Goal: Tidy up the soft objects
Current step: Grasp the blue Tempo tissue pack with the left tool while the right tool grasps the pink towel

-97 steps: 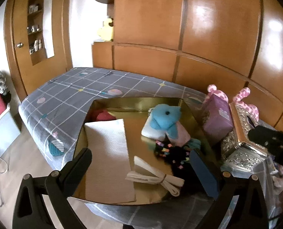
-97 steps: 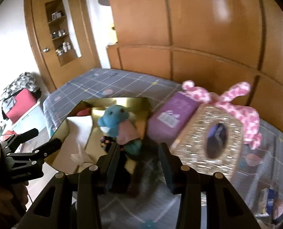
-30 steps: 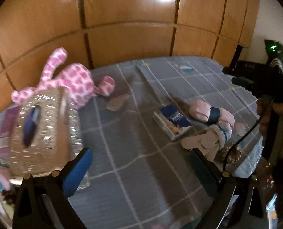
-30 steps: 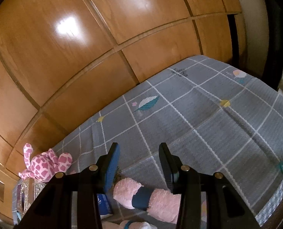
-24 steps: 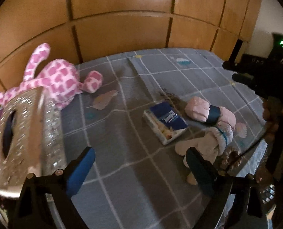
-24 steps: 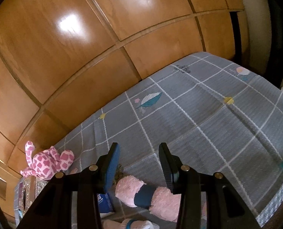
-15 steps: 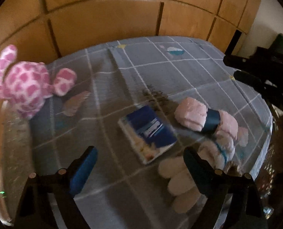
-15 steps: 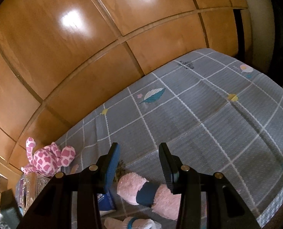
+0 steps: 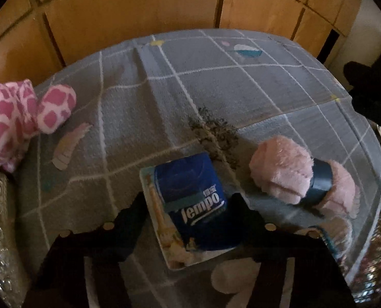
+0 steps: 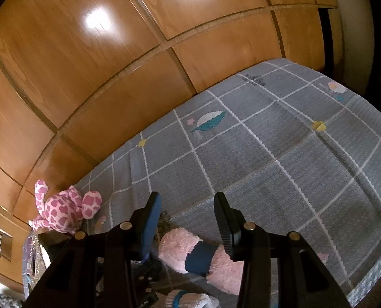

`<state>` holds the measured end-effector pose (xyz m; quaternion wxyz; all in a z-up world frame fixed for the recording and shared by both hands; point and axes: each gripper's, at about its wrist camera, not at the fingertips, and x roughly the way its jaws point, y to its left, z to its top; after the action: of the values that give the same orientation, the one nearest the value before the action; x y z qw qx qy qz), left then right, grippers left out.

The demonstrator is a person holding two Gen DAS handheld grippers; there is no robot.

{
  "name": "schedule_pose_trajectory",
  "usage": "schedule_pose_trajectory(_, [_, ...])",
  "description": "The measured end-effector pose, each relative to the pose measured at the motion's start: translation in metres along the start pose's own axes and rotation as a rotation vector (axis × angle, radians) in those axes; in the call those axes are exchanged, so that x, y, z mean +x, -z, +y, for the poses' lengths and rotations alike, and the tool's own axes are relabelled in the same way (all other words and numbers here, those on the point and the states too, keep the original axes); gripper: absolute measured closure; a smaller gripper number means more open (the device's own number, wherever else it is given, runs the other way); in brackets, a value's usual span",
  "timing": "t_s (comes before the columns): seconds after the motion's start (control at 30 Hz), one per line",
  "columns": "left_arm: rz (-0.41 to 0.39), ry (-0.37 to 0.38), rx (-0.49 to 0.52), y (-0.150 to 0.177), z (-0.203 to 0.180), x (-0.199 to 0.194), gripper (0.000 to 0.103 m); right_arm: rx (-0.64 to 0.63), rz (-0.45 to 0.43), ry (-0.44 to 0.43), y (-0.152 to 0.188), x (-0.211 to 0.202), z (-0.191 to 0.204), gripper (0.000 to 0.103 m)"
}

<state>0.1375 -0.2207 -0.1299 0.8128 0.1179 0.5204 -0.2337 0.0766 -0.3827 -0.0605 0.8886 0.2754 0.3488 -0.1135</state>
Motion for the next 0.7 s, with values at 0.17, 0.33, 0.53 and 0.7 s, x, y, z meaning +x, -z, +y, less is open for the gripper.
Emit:
schedule_pose_trajectory(0.17, [-0.031, 0.006, -0.005, 0.006, 0.008, -0.007, 0.047, -0.002, 0.040, 0.026, 0.002, 0.009, -0.001, 0.060])
schedule_pose_trajectory(0.33, [-0.075, 0.004, -0.015, 0.014, 0.021, -0.028, 0.048, -0.024, 0.180, 0.008, 0.009, 0.033, 0.002, 0.060])
schedule_pose_trajectory(0.53, [-0.131, -0.021, -0.010, 0.025, 0.028, -0.056, 0.048, -0.133, 0.300, 0.034, 0.025, 0.054, 0.016, 0.060])
schedule_pose_trajectory(0.7, [-0.179, -0.040, -0.004, 0.032, 0.030, -0.080, 0.047, -0.150, 0.309, 0.048, 0.029, 0.056, 0.017, 0.059])
